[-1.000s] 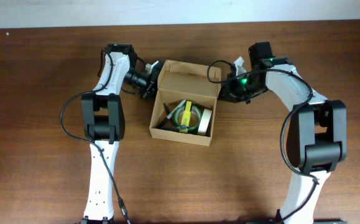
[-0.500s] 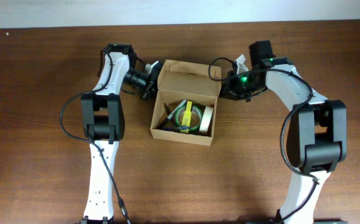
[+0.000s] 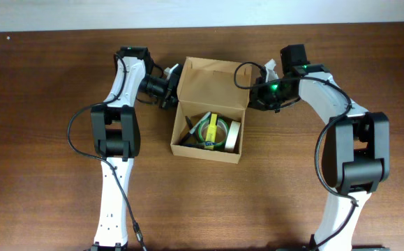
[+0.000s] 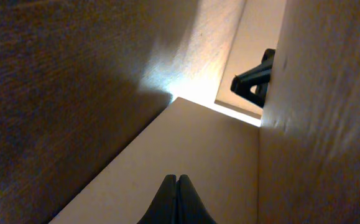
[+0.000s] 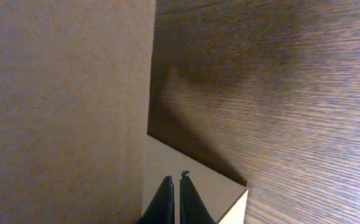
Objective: Pack container
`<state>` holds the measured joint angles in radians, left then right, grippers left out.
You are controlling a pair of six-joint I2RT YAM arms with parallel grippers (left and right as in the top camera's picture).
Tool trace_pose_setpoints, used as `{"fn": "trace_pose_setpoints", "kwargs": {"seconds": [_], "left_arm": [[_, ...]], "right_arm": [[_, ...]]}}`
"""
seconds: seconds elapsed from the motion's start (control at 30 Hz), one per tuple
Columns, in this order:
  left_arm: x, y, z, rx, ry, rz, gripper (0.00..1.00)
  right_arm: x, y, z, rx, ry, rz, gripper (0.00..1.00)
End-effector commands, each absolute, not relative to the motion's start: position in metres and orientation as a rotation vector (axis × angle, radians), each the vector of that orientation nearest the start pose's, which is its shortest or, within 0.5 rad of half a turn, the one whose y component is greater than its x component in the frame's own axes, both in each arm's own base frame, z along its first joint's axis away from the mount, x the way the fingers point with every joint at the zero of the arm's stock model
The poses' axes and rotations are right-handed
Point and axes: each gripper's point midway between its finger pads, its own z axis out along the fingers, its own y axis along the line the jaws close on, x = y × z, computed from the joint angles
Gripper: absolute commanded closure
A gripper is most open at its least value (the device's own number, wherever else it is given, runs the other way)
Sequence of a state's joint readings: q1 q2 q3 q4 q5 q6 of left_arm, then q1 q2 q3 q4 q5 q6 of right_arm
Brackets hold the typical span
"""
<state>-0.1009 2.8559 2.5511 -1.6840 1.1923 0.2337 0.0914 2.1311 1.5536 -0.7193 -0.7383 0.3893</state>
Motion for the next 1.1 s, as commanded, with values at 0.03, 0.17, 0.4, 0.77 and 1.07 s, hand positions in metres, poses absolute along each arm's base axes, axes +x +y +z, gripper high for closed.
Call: {"fn": "trace_pose_setpoints", "kwargs": {"seconds": [0.03,0.17,0.4,0.77,1.07], "left_arm": [[0.451,-0.213,0.044,0.11,2.786,-1.952,0.98],[0.451,-0.213,0.044,0.109,2.785,-1.952,0.98],[0.451,-0.212,0.044,0.105,2.784,-1.952,0.98],[0.458,-0.198,0.044,0.062,2.767,-1.945,0.98],[0.462,-0.188,0.045,0.03,2.751,-1.944,0.98]], "right_arm": [[0.444,0.179,0.09,0.183,2.729,1.397,0.96],[0.449,0.192,0.123,0.102,2.631,1.569,0.96],[0.455,0.204,0.171,0.059,2.515,1.765,0.96],[0.453,0.203,0.168,0.101,2.551,1.754,0.95],[0.443,0.189,0.137,0.159,2.71,1.53,0.95]]}}
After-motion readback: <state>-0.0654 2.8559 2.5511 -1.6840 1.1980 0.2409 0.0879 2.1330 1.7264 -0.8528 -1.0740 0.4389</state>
